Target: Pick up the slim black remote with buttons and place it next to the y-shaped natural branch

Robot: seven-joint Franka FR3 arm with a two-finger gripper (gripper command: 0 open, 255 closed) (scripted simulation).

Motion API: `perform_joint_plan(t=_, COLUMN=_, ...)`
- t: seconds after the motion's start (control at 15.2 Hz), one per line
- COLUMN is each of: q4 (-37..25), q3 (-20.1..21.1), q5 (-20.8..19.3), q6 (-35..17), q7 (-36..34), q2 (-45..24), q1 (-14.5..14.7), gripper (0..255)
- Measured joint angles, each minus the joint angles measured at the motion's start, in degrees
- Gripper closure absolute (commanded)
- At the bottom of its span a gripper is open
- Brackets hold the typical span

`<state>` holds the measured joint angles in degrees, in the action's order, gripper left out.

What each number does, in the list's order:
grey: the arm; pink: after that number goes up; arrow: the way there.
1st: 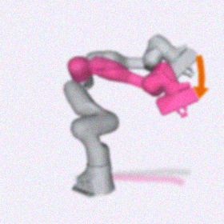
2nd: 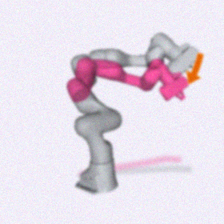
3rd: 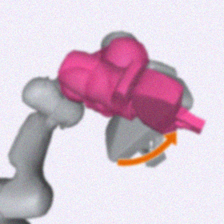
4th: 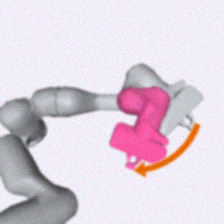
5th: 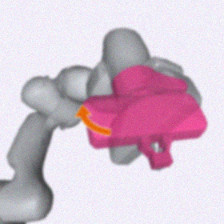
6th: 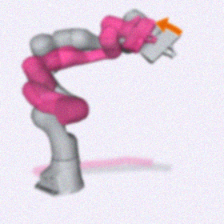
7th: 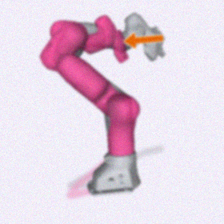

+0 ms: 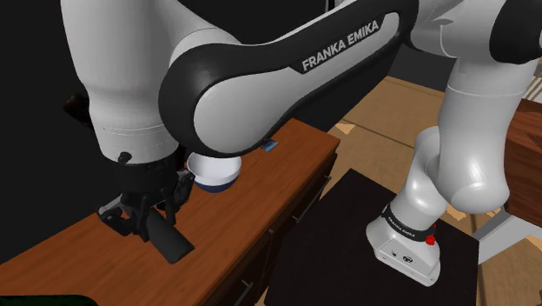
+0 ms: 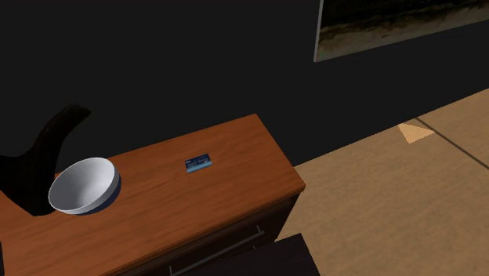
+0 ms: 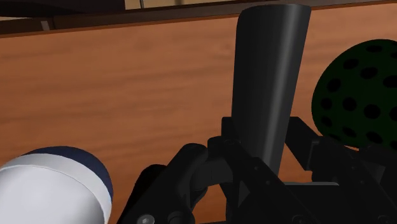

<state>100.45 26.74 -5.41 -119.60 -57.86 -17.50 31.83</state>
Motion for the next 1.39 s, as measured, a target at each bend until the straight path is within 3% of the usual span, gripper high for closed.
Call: perform_joint_plan(t=1.39, q4=6.81, q3=-2.03, q5=-4.18, q6=-13.6, q7=-2.23, q2=-7.42, q1=1.44, gripper=255)
